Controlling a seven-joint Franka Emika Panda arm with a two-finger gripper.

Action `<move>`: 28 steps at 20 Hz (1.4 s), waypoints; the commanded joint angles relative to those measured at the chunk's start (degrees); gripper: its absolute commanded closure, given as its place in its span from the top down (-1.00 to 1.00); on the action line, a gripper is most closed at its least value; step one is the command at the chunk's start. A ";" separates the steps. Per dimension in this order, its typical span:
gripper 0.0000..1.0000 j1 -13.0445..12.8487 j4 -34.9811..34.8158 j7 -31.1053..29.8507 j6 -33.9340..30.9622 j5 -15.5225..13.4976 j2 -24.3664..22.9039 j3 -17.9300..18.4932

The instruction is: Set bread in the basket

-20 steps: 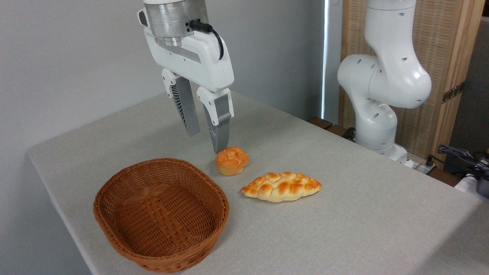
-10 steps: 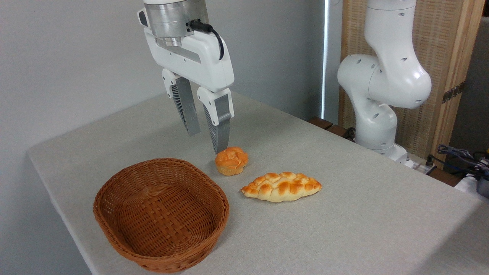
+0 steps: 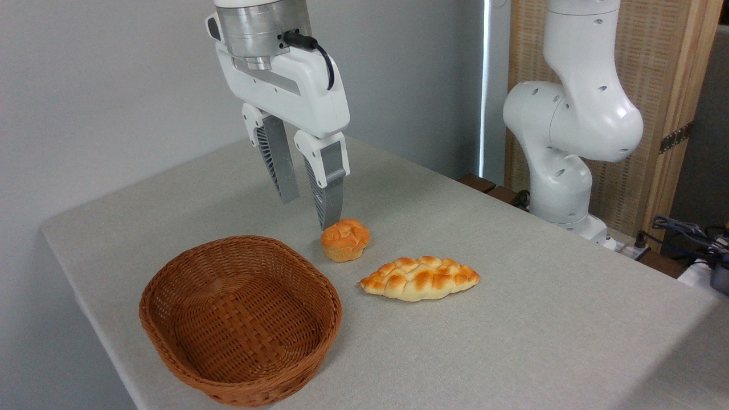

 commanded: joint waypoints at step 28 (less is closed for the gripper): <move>1.00 -4.71 -38.39 5.09 19.49 -5.45 -19.59 -5.05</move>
